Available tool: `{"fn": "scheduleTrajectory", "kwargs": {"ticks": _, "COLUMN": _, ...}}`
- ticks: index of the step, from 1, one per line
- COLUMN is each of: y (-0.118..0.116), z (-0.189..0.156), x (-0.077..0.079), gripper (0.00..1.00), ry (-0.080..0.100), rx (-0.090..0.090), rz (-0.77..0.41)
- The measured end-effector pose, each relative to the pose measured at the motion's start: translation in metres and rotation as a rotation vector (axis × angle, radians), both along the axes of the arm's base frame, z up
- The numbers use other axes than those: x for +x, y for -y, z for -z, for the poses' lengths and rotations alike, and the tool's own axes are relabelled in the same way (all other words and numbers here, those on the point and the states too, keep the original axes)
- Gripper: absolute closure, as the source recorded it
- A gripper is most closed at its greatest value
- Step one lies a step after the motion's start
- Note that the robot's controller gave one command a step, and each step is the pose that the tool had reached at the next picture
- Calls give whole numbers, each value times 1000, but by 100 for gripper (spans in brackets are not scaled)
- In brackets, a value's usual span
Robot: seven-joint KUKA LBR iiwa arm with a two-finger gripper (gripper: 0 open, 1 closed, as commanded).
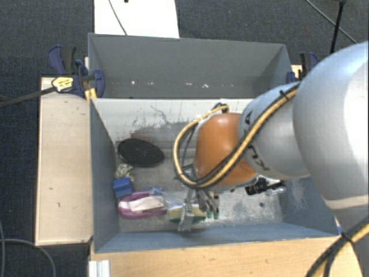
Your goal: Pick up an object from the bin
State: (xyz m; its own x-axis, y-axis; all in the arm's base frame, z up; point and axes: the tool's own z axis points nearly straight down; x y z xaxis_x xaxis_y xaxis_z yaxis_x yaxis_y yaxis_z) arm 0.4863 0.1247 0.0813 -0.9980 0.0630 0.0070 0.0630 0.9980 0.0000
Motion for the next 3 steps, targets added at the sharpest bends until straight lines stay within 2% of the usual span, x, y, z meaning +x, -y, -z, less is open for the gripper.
{"fn": "scheduleTrajectory", "kwargs": {"ticks": 1, "y": 1, "z": -4, "x": 3, "gripper": 100, "ry": 8, "rx": 1, "rz": 7}}
{"fn": "scheduleTrajectory", "kwargs": {"ticks": 2, "y": -13, "z": -110, "x": 2, "gripper": 100, "ry": 16, "rx": 3, "rz": -16}}
{"fn": "scheduleTrajectory", "kwargs": {"ticks": 3, "y": 3, "z": -216, "x": 29, "gripper": 100, "ry": 19, "rx": 3, "rz": -14}}
